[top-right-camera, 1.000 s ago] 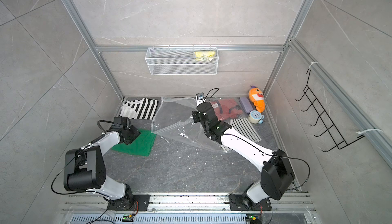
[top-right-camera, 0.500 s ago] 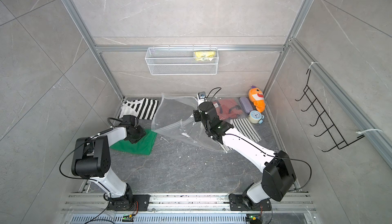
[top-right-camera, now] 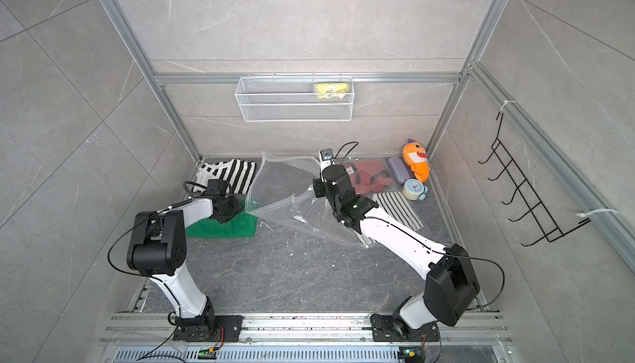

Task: Take the tank top out of the vacuum bag
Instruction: Move the tank top to the center of the board.

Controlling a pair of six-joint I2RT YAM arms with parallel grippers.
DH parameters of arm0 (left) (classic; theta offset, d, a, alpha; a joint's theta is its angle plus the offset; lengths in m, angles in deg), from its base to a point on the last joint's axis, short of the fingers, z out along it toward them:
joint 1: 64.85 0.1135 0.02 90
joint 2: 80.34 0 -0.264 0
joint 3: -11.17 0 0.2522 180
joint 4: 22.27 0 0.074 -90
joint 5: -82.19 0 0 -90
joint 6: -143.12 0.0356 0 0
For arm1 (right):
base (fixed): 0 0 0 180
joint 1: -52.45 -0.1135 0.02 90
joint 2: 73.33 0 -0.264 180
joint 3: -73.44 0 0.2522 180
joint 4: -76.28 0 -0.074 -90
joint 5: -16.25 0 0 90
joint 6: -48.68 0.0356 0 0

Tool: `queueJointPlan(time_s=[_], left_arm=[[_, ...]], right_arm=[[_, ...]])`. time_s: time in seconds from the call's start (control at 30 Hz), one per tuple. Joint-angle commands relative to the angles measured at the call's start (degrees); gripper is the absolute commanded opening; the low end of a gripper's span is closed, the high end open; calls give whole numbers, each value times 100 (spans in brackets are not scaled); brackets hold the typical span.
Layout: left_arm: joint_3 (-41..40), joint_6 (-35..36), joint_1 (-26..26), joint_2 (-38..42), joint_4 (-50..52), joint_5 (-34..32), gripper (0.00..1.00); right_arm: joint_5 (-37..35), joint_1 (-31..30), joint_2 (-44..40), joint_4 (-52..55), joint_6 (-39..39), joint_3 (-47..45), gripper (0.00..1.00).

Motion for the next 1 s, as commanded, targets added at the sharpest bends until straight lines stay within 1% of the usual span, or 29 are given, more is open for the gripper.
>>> queueJointPlan(time_s=[0.0,0.13,0.27,0.3,0.33,0.37,0.47,0.57,0.63,0.73,0.83,0.97], left_arm=[[-52,47,-1,34,300,-181,48],[-173,161,53,484,431,-387,51],[-172,413,341,814,663,-282,55],[-202,513,379,880,693,-350,70],[-216,590,404,913,723,-415,79],[-173,668,445,904,842,-468,82],[-21,858,601,719,1114,-373,84],[3,917,749,526,1066,-112,84],[37,965,755,444,1027,-32,83],[26,1007,755,314,935,-69,82],[261,1119,780,52,1145,-27,81],[423,1238,780,-83,1257,-107,80]], right_arm=[[23,23,-120,-162,68,-14,0],[49,24,-112,-162,82,-12,0],[115,24,-138,-157,76,-8,0],[115,25,-146,-151,83,3,0],[119,20,-155,-145,78,6,0],[135,20,-172,-136,84,-7,0],[187,22,-191,-145,112,-27,0],[192,23,-157,-157,110,-41,0],[164,16,-121,-137,116,-34,0],[205,16,-113,-152,111,-23,0],[216,24,-110,-165,114,-19,0],[197,22,-103,-136,122,-23,0]])
